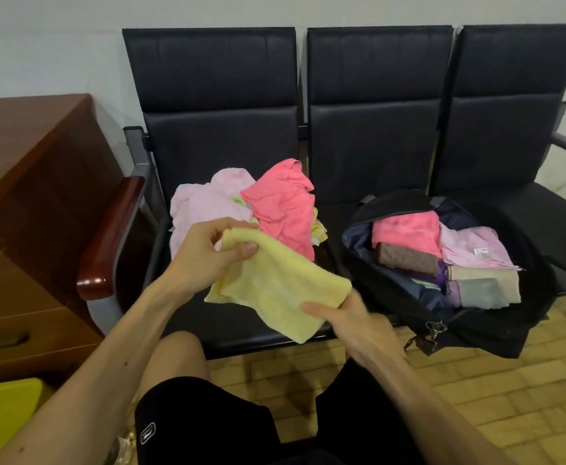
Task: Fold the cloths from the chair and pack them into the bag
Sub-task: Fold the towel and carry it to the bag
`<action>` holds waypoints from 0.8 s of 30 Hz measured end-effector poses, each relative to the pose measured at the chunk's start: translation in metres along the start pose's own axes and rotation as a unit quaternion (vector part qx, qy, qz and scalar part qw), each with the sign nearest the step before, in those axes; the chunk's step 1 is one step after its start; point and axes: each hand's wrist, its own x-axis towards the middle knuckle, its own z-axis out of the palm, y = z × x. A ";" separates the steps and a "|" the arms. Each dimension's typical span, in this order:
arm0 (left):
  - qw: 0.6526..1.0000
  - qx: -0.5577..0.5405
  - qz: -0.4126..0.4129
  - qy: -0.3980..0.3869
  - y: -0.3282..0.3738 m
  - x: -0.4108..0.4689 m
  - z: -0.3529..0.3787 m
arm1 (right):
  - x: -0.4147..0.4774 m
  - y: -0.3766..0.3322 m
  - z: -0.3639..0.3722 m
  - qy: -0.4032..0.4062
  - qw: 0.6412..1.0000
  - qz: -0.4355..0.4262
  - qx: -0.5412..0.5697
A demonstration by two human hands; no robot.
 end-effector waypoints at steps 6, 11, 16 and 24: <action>0.999 0.002 0.017 0.033 0.011 0.007 0.000 | -0.010 0.018 0.030 -0.149 0.983 0.086 0.063; 0.996 0.038 -0.016 0.078 -0.004 0.014 -0.004 | -0.016 -0.016 0.030 -0.209 0.940 0.110 0.245; 0.975 -0.145 -0.134 0.098 -0.020 0.024 0.024 | -0.020 -0.045 0.024 -0.197 0.928 0.121 0.294; 0.733 -0.576 -0.328 -0.155 -0.052 0.010 0.101 | -0.016 -0.055 -0.035 -0.077 0.936 0.131 0.317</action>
